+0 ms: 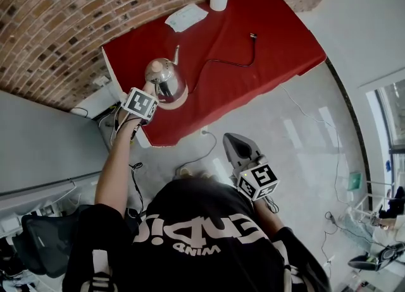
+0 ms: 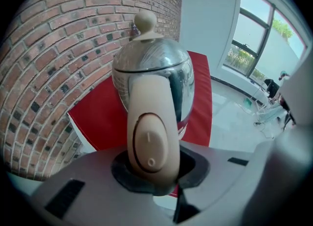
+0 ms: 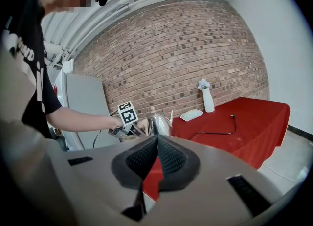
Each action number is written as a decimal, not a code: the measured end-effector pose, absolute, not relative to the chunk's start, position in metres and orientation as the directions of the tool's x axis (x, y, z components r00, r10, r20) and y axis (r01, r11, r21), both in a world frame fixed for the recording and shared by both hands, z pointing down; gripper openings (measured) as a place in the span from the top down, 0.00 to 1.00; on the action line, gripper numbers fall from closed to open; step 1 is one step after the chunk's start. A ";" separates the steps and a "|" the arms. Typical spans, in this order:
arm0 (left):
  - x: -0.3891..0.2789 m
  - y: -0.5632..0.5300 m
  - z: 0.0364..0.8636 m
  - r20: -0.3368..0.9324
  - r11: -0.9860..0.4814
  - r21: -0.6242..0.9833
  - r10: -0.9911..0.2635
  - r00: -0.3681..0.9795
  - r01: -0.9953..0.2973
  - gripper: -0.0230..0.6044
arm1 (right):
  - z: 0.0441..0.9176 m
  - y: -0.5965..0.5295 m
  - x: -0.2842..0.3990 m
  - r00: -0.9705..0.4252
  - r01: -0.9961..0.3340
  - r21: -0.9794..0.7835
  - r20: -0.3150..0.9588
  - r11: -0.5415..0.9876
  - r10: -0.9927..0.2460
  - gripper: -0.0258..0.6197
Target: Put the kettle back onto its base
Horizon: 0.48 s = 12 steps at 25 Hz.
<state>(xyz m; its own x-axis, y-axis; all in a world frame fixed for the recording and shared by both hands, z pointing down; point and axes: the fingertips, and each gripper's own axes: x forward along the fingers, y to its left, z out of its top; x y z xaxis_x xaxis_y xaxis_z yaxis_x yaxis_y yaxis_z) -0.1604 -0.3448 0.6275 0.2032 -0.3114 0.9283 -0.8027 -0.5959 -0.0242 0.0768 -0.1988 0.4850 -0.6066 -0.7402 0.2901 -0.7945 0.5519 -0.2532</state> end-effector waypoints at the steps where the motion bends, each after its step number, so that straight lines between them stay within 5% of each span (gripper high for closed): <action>1: -0.161 -0.345 0.627 0.928 -0.595 -0.024 -0.312 0.203 -0.803 0.86 | 0.485 -0.198 0.077 -0.606 -0.795 -0.254 0.290 0.551 -0.741 0.93; 12: -0.160 -0.340 0.629 0.929 -0.619 -0.032 -0.308 0.205 -0.784 0.86 | 0.486 -0.194 0.072 -0.606 -0.795 -0.256 0.292 0.551 -0.740 0.93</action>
